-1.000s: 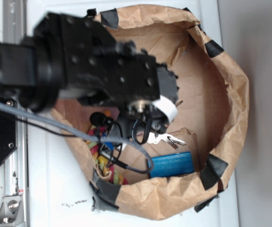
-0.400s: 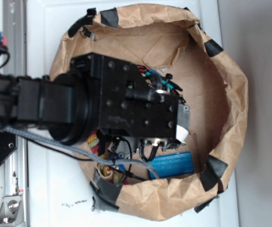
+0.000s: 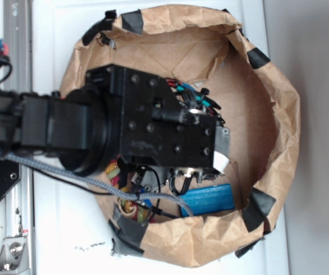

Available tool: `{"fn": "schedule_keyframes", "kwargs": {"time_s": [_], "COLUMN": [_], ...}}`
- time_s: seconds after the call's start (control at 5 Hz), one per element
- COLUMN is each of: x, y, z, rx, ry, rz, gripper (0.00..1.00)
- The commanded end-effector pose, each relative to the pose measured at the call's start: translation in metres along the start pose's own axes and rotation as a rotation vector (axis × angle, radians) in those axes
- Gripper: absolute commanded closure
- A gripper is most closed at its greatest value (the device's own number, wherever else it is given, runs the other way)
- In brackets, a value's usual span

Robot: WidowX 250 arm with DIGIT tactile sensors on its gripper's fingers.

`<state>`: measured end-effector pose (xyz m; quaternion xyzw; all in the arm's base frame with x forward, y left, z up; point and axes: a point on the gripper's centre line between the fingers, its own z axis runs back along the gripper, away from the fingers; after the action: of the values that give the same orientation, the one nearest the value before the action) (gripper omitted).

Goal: Grab the silver keys.

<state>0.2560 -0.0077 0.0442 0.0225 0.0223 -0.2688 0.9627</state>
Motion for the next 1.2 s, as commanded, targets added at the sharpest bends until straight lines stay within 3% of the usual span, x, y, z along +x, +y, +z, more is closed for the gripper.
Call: {"fn": "schedule_keyframes", "kwargs": {"time_s": [0.0,1.0], "x": [0.0100,0.0095], "y": [-0.0057,-0.0053], "z": [0.0099,0.0112], "rx": [0.031,0.038], "ry": [-0.042,-0.058], "rz": [-0.015,-0.022], "gripper": [1.00,1.00]}}
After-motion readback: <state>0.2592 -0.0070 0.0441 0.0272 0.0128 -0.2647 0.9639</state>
